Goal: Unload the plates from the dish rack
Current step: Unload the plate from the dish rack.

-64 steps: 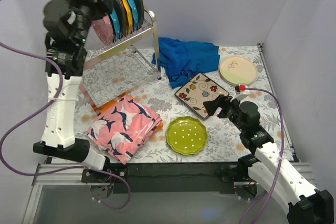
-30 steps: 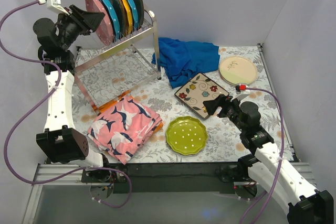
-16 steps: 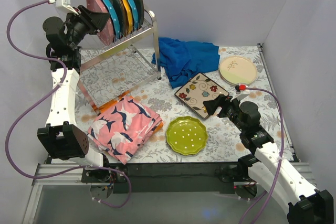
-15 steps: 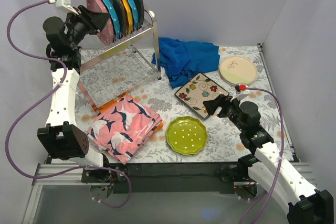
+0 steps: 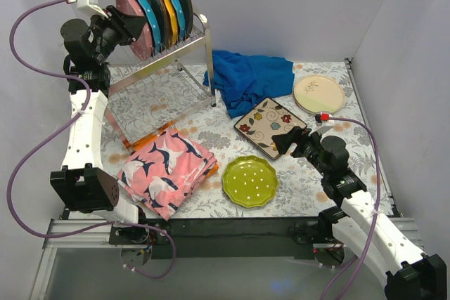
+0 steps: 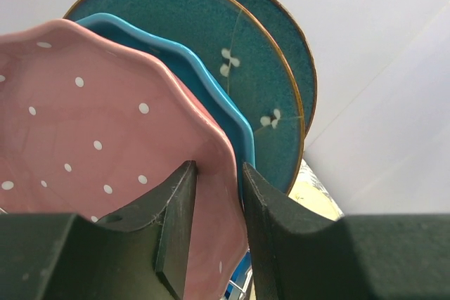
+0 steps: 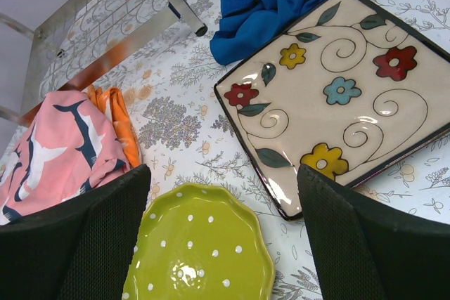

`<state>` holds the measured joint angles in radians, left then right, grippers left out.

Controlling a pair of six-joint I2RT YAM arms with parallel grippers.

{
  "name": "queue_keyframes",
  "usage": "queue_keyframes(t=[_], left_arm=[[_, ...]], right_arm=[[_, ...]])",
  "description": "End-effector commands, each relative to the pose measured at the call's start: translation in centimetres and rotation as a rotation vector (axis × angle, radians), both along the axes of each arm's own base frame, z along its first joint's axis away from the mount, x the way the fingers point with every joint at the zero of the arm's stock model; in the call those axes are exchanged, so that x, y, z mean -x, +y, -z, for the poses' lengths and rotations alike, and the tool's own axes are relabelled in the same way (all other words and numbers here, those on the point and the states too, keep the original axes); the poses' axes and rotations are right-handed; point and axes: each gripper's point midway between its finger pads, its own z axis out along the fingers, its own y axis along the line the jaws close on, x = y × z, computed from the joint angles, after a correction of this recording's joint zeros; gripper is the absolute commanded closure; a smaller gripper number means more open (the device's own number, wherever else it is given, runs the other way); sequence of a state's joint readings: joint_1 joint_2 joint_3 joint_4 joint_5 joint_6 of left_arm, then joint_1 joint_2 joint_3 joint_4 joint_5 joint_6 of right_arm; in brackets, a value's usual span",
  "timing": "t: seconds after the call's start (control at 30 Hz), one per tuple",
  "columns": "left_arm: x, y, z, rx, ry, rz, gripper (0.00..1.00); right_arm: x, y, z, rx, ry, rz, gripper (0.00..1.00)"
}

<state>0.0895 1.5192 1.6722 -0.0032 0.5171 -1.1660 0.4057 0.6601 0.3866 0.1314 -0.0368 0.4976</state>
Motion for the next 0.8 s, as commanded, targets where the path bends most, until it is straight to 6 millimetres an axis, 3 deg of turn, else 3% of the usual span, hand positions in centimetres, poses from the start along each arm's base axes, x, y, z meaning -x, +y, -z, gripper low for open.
queue_keyframes(t=[0.0,0.3,0.43,0.47,0.77], left_arm=[[-1.0,-0.6,0.7,-0.026,0.03,-0.014,0.7],[-1.3,-1.8,1.1,-0.032,0.033,0.023,0.73],[-1.0,-1.8,1.0,-0.031,0.03,0.019,0.95],[-0.8,-1.7,0.7,-0.03,0.021,0.017,1.0],[1.3,-1.8,-3.1,-0.03,-0.072,0.012,1.0]], right_arm=[[-0.4,0.0,-1.9,-0.018,-0.066,0.002,0.11],[-0.4,-0.1,-2.1,-0.019,-0.072,0.007,0.11],[-0.4,-0.1,-2.1,-0.019,-0.076,0.009,0.11],[-0.4,-0.1,-2.1,-0.018,-0.073,0.008,0.11],[-0.3,0.0,-2.2,-0.021,-0.075,0.001,0.11]])
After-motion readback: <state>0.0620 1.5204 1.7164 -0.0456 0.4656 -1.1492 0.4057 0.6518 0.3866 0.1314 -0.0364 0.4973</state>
